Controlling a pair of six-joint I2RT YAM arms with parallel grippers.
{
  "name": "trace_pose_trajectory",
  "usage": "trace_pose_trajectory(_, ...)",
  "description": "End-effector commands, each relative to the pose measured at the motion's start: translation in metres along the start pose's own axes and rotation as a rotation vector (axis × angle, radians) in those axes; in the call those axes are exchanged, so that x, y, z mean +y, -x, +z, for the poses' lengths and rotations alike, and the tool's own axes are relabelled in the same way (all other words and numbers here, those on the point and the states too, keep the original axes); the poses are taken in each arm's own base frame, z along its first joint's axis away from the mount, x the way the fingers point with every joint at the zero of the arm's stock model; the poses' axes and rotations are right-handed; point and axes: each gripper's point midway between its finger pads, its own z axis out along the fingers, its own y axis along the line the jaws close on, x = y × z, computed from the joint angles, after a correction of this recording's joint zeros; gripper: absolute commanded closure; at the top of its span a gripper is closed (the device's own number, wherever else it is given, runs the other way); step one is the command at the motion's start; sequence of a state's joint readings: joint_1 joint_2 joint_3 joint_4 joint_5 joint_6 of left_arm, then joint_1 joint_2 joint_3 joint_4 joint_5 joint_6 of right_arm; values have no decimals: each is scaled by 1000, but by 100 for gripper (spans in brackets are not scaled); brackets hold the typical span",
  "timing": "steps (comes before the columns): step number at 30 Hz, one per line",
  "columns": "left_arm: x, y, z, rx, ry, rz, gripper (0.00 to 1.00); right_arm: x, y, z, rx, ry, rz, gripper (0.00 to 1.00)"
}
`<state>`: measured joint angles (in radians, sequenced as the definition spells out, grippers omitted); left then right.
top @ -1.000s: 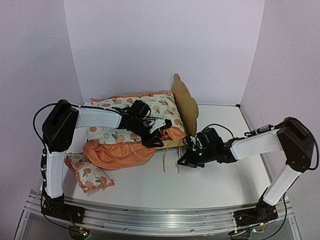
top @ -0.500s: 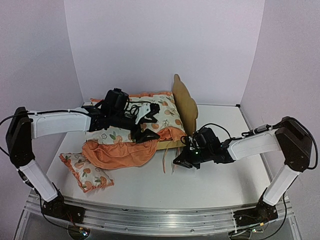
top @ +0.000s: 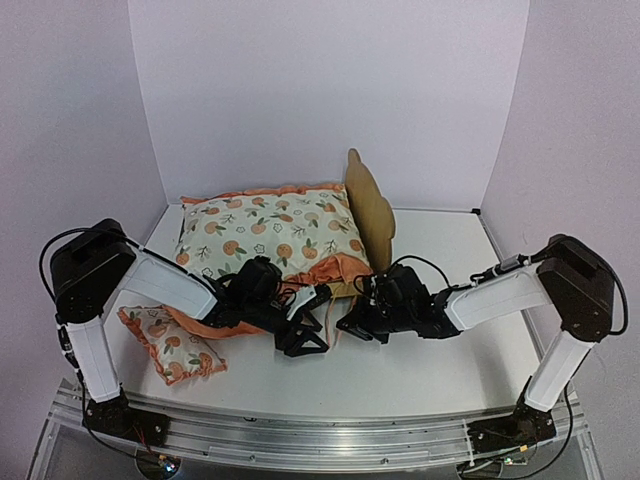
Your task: Set up the pet bed
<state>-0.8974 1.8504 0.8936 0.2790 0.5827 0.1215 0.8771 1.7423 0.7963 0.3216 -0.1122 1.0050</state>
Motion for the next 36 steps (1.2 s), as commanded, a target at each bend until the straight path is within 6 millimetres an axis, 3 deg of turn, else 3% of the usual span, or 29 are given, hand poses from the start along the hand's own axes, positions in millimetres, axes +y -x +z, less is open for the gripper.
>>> trace_pose_trajectory(1,1,28,9,-111,-13,-29,31,21,-5,6,4,64,-18,100)
trace_pose_trajectory(9,7,22,23,-100,-8,-35,42,32,-3,8,-2,104,-30,100)
trace_pose_trajectory(17,14,29,27,-126,11,-70,74,29,-8,12,23,109,-17,100)
trace_pose_trajectory(23,22,22,27,-91,57,-97,99,31,-9,11,22,125,-21,100)
trace_pose_trajectory(26,28,24,23,-71,76,-114,100,28,-11,9,26,122,-32,100)
trace_pose_trajectory(30,42,27,15,-40,122,-111,100,22,-19,5,41,78,-114,90)
trace_pose_trajectory(33,59,29,7,-20,183,-86,100,20,-28,2,66,13,-233,73)
trace_pose_trajectory(36,64,34,1,1,191,-83,100,4,-31,-4,28,-80,-327,67)
